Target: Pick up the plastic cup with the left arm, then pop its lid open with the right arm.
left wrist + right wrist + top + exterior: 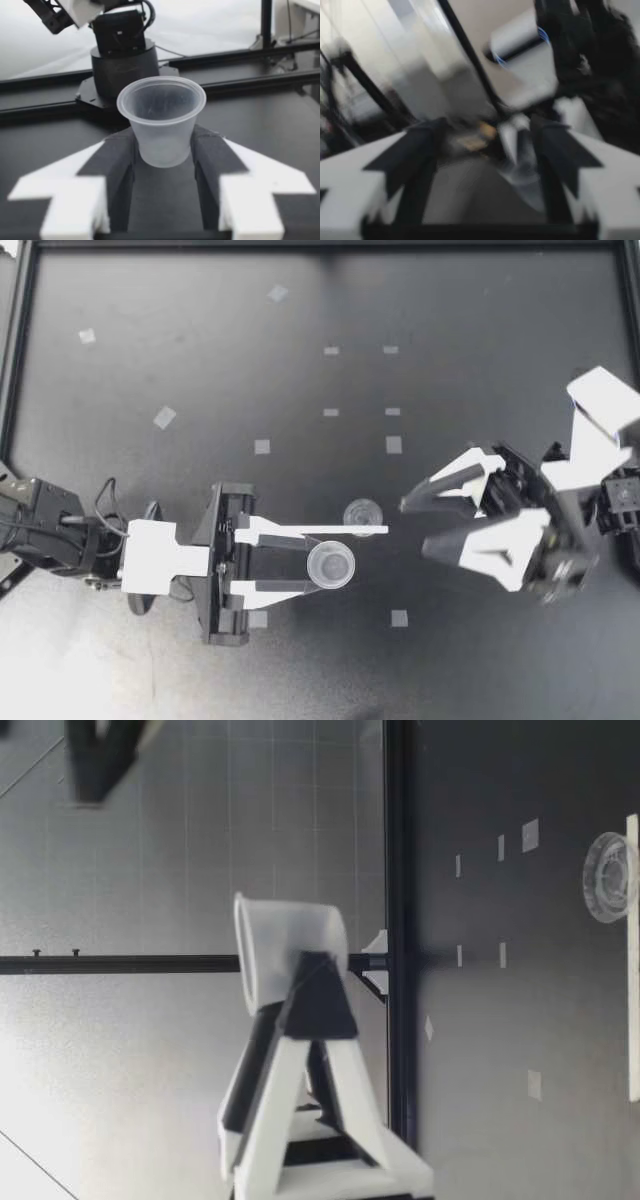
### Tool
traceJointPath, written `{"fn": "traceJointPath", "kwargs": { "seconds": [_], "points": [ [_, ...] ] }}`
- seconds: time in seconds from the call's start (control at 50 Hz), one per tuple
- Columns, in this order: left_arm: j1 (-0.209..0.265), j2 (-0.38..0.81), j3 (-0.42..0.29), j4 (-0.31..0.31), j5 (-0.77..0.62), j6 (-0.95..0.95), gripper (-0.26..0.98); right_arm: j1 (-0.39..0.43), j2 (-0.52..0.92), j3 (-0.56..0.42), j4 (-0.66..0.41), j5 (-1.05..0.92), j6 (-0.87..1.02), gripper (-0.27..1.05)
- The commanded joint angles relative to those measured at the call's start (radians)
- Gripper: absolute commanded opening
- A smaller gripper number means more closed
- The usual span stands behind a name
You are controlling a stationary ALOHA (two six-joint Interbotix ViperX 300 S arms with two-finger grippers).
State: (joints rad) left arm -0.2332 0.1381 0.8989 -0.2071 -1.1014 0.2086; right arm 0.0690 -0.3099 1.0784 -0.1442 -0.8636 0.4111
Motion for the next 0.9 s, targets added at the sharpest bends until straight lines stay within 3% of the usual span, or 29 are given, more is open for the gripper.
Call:
{"fn": "traceJointPath", "kwargs": {
  "seconds": [0.0, 0.16, 0.32, 0.88],
  "points": [
    [0.003, -0.008, -0.005, -0.002, 0.000, -0.015, 0.10, -0.005, -0.029, -0.006, -0.005, 0.147, -0.152, 0.67],
    [0.002, -0.006, -0.014, -0.006, 0.066, -0.054, 0.10, -0.005, -0.037, 0.017, 0.006, 0.232, -0.342, 0.67],
    [0.003, -0.012, -0.028, -0.006, 0.137, -0.061, 0.10, -0.003, -0.028, 0.020, 0.012, 0.219, -0.341, 0.67],
    [0.003, -0.014, -0.031, -0.006, 0.137, -0.052, 0.10, -0.003, -0.021, 0.021, 0.012, 0.219, -0.296, 0.67]
  ]
}}
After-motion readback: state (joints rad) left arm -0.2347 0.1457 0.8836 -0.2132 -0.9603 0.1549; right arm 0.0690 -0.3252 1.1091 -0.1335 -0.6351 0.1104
